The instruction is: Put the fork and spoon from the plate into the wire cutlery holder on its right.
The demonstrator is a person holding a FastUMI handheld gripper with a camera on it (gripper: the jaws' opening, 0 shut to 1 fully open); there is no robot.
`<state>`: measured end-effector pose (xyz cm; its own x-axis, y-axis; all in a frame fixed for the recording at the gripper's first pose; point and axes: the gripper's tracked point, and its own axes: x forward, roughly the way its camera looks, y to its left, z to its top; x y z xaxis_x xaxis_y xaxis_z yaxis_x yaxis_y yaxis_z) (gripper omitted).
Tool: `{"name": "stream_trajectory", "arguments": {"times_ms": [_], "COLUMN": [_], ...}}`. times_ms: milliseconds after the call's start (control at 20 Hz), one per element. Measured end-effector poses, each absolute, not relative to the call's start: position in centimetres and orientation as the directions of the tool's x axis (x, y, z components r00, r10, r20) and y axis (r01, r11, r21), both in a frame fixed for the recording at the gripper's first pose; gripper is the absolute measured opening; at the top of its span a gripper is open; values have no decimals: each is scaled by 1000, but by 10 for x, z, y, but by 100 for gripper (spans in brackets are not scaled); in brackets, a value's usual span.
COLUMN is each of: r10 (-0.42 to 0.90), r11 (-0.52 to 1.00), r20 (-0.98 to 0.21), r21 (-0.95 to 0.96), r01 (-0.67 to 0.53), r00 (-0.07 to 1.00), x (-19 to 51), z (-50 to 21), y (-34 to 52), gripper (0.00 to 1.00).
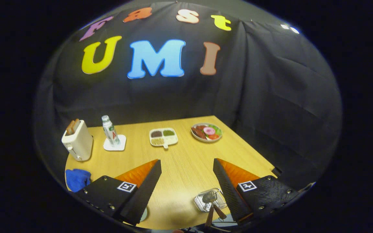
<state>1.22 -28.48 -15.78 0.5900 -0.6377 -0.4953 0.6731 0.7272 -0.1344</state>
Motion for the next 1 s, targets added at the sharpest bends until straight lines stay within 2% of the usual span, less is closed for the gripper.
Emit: {"name": "stream_trajectory", "arguments": {"times_ms": [300,500,1000], "r10": [-590,-526,-333], "r11": [805,850,943], "r20": [-186,-65,-128], "r21": [-61,-62,-39], "r01": [590,523,331], "r00": [786,848,934], "x": [46,54,67], "z": [-51,-4,-10], "y": [-242,-204,-101], "gripper": [98,98,98]}}
